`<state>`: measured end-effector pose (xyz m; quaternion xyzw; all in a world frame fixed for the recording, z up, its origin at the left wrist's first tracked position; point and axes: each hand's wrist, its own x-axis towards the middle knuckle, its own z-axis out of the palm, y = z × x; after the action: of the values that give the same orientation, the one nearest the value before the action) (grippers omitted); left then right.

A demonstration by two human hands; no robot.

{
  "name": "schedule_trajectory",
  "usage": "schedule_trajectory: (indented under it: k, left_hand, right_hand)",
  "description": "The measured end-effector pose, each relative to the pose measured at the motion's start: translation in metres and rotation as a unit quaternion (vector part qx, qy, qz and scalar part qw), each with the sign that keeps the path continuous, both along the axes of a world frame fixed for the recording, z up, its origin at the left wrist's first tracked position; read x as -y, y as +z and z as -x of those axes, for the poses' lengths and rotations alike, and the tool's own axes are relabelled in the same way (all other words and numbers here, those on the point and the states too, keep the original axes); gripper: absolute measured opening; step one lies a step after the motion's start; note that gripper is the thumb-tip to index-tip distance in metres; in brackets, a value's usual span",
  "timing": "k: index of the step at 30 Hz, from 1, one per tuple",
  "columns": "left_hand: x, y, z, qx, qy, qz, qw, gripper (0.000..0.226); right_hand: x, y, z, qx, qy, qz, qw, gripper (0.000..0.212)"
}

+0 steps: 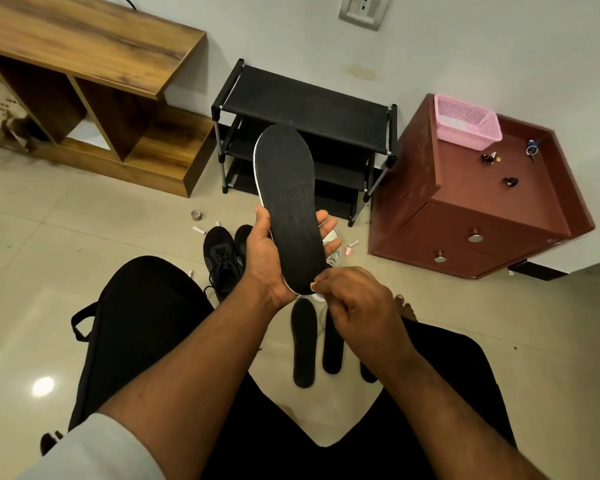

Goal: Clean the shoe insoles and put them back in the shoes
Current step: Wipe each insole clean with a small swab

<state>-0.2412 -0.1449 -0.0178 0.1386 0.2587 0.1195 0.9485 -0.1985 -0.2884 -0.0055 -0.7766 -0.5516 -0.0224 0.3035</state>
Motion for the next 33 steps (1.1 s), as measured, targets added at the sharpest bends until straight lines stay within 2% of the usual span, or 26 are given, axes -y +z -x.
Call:
schedule_trajectory:
  k: [5,8,15,21,28,33]
  left_hand:
    - [0.005,0.001,0.001,0.003,-0.036,-0.011,0.999,0.089]
    - [0.009,0.003,0.002,0.005,-0.024,-0.016,1.000,0.089]
    - [0.002,0.001,-0.002,-0.043,0.022,-0.045,0.998,0.088]
    - [0.007,0.002,-0.003,-0.038,0.026,-0.049,0.998,0.095]
    - [0.006,0.000,-0.004,-0.049,0.040,-0.084,0.994,0.102]
    - [0.007,-0.002,-0.003,-0.012,0.043,-0.054,0.998,0.102]
  right_hand:
    - [-0.021,0.012,-0.027,-0.012,-0.006,0.000,1.000,0.020]
    - [-0.032,0.013,-0.036,-0.030,-0.033,-0.001,0.999,0.010]
    - [-0.021,0.007,0.013,-0.088,-0.030,-0.015,0.996,0.010]
    - [-0.017,0.001,-0.011,-0.108,-0.132,-0.023,0.985,0.008]
    - [-0.024,0.009,0.020,-0.089,-0.042,-0.021,0.995,0.009]
    - [-0.021,-0.001,-0.009,-0.116,-0.131,-0.017,0.984,0.007]
